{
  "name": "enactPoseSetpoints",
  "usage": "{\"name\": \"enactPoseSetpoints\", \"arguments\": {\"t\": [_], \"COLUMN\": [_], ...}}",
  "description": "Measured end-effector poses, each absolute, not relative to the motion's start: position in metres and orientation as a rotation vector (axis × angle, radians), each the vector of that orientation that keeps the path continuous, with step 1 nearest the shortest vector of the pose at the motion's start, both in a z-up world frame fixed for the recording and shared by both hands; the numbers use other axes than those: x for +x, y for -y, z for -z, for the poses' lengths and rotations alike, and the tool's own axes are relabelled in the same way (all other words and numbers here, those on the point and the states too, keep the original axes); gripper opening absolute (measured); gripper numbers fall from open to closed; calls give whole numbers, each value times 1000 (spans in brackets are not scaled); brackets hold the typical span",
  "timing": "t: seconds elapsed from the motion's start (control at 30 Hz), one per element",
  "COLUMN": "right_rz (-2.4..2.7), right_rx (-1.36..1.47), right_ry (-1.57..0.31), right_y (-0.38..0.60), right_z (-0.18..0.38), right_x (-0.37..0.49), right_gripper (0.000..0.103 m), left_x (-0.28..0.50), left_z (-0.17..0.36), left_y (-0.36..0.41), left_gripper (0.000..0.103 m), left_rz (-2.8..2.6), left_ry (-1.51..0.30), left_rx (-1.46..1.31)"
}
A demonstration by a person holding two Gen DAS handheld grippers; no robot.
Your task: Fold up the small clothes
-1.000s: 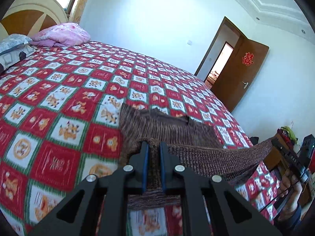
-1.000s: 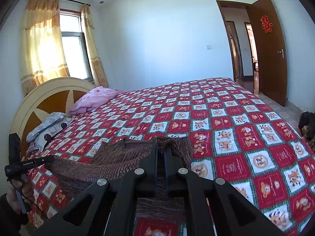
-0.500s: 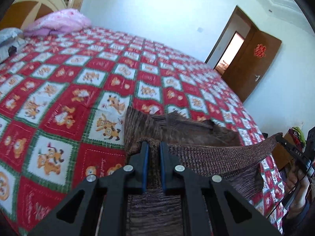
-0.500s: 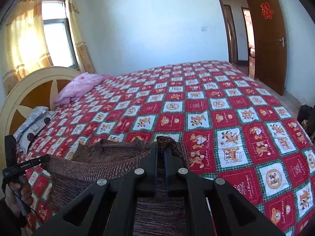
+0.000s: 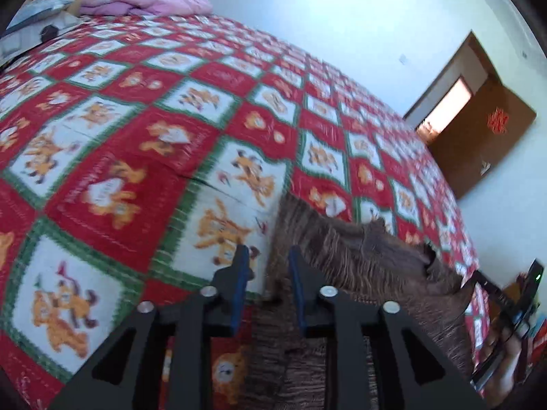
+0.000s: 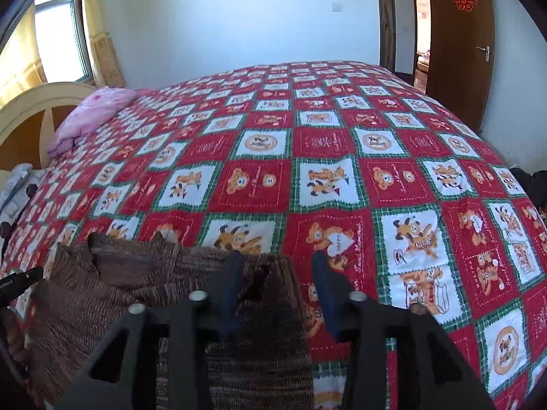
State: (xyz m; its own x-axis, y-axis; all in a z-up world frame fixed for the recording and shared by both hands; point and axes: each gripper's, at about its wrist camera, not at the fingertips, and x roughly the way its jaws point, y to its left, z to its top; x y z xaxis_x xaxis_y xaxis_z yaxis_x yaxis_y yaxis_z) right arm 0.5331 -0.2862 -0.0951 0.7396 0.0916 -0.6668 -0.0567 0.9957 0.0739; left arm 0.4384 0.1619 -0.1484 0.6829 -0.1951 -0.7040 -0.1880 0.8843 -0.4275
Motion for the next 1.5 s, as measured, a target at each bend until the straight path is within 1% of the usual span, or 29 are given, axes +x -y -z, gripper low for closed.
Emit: {"name": "enactPoseSetpoints", "arguments": {"t": [0.03, 0.1, 0.17, 0.2, 0.33, 0.37, 0.4, 0.43, 0.47, 0.5, 0.53, 0.63, 0.7, 0.73, 0.87, 1.0, 1.13, 1.2, 1.27, 1.33, 1.43, 1.5], "right_rz": [-90, -134, -154, -159, -218, -221, -204, -186, -177, -163, -127, -42, -39, -59, -92, -156, -199, -179, -187, -185, -180, -180], "right_rx": [61, 25, -94, -161, -300, -332, -359, -377, -379, -368, -339, -237, -152, -142, -233, -215, -218, -205, -173, -184, -213, -199], "right_ry": [-735, -777, -828, -857, -982, -981, -962, -953, -952, -941, -916, -821, -791, -795, -779, -805, -876, -907, -903, -898, -914, -910], "right_y": [287, 279, 261, 252, 220, 213, 207, 201, 197, 195, 196, 205, 214, 214, 208, 218, 232, 244, 255, 259, 261, 264], "right_z": [94, 94, 100, 105, 132, 136, 138, 139, 138, 136, 130, 104, 92, 92, 102, 114, 131, 140, 143, 145, 150, 148], "right_x": [527, 513, 499, 493, 478, 481, 486, 493, 504, 515, 528, 543, 541, 540, 509, 465, 437, 425, 413, 402, 385, 379], "right_gripper": [45, 45, 45, 45, 45, 45, 45, 45, 45, 45, 45, 45, 49, 53, 53, 53, 53, 53, 54, 54, 58, 58], "left_x": [429, 414, 404, 398, 395, 399, 404, 409, 417, 424, 432, 450, 451, 449, 427, 400, 377, 375, 372, 370, 367, 366], "left_z": [142, 134, 133, 134, 148, 154, 156, 156, 156, 154, 152, 137, 127, 124, 128, 137, 150, 158, 165, 166, 170, 172], "left_y": [-162, -152, -134, -122, -89, -79, -72, -71, -70, -71, -74, -97, -115, -123, -127, -115, -97, -93, -96, -100, -103, -107], "left_gripper": [29, 38, 59, 62, 64, 68, 68, 69, 73, 75, 75, 75, 75, 75, 75, 76, 87, 89, 95, 98, 102, 103], "left_rz": [-4, -18, -37, -34, -24, -26, -43, -57, -73, -97, -136, -226, -284, -287, -278, -220, -181, -190, -201, -207, -208, -202], "left_ry": [-818, -815, -835, -849, -907, -925, -931, -924, -912, -903, -888, -854, -829, -824, -835, -843, -854, -866, -868, -860, -850, -848], "left_rx": [-467, -342, -183, -97, 123, 188, 232, 242, 245, 256, 261, 181, 111, 86, 77, 31, 83, 115, 109, 89, 64, 33]}}
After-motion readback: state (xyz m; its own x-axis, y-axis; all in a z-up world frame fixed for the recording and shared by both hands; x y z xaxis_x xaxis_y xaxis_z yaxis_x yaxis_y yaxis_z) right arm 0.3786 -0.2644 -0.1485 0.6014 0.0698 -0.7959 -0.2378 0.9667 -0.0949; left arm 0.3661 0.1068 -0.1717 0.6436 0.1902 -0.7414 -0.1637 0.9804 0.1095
